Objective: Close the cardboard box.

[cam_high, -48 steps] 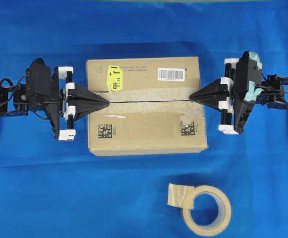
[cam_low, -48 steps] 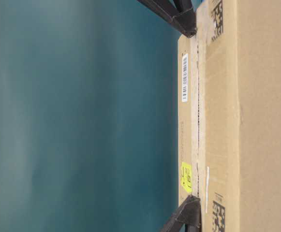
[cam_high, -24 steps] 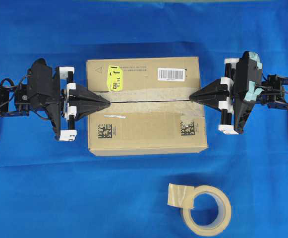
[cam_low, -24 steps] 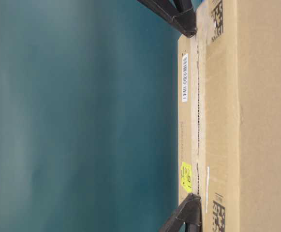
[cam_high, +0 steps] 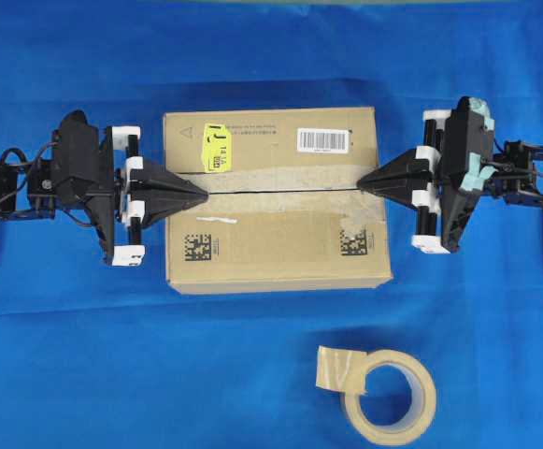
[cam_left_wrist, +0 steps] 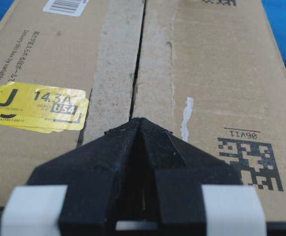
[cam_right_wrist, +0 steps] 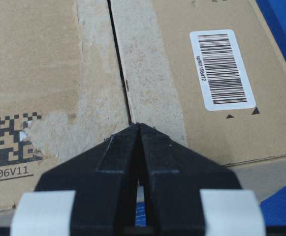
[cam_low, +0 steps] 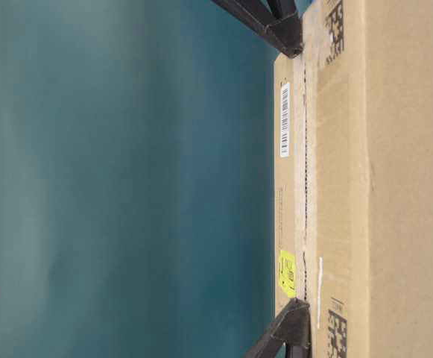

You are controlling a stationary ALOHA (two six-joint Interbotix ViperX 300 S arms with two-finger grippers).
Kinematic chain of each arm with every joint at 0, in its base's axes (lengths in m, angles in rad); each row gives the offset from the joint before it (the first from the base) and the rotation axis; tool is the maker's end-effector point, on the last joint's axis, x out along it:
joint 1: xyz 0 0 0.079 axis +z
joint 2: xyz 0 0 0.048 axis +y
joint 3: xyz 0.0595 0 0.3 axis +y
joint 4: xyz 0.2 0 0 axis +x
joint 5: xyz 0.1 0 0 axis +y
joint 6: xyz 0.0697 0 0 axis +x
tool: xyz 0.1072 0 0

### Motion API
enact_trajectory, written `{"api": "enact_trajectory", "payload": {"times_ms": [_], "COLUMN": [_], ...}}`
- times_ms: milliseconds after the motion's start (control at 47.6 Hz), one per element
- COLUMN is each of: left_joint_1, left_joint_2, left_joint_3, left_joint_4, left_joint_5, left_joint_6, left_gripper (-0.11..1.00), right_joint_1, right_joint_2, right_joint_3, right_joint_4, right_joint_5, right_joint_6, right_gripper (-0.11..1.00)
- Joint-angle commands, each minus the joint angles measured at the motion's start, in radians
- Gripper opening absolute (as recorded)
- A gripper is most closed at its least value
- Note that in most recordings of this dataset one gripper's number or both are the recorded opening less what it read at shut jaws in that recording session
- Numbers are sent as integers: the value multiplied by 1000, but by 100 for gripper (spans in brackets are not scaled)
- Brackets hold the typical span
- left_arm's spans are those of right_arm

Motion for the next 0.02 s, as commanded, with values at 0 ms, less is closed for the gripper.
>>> {"api": "enact_trajectory", "payload": {"times_ms": [0], "left_joint_1": [-8], "left_joint_2": [-5], "left_joint_3": [-11], "left_joint_4": [2], "left_joint_5": [-3], "left_joint_6": [-2], "left_gripper": [0], "right_joint_1": [3], "right_joint_2": [-9], "right_joint_3": [-11], "right_joint_4": [0], "right_joint_5": [-3], "right_joint_6": [2], "right_gripper": [0]}}
